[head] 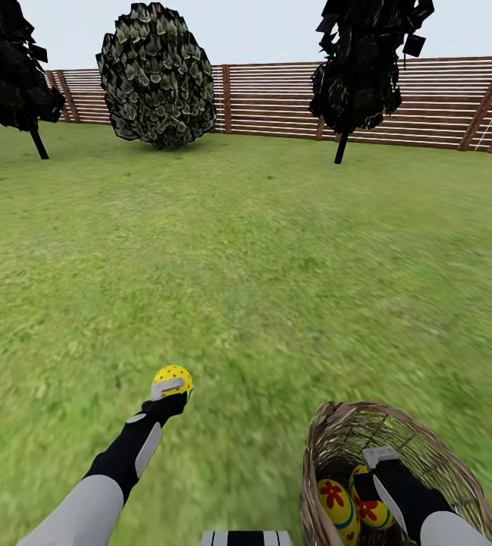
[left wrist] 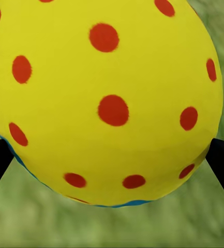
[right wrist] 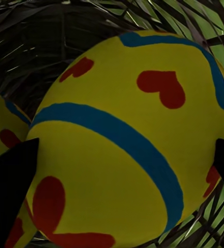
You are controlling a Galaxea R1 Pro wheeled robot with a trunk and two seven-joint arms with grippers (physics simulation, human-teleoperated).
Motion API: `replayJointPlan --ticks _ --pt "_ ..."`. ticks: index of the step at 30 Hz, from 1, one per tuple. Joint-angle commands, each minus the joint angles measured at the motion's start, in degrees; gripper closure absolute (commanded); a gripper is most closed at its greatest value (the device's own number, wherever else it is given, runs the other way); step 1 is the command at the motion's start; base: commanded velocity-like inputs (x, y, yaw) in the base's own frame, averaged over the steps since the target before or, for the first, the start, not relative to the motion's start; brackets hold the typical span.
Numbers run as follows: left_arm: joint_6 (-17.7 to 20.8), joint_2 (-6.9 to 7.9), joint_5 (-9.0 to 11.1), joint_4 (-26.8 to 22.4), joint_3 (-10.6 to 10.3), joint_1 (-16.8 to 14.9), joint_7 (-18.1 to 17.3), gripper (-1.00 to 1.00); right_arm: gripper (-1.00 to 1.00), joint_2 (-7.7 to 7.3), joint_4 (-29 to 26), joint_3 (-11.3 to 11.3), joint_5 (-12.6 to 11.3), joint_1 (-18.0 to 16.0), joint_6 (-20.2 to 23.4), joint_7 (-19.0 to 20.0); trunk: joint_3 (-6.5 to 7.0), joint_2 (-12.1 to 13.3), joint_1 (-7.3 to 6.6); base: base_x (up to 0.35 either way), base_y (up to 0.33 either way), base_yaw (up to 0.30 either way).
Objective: Take the three Easter eggs out of the wicker basket on the lawn in the garden, then place them on the lawn next to a single tree (choose any tree) so that all three eggs are next to the same tree and none are left in the basket.
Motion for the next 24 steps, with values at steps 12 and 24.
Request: replayJointPlan --ticks 12,24 --pt "0.36 -0.07 0.46 -0.08 0.14 0.0 0.07 1.0 1.0 0.0 -0.09 0.31 0.2 0.04 0.36 0.02 0.61 0.03 -0.08 0.0 0.0 0.0" --pt "0.36 -0.19 0.46 0.0 0.14 0.0 0.07 1.0 1.0 0.27 -0.09 0.33 0.2 0.03 0.35 0.02 3.42 0.19 -0.39 0.0 0.0 0.024"
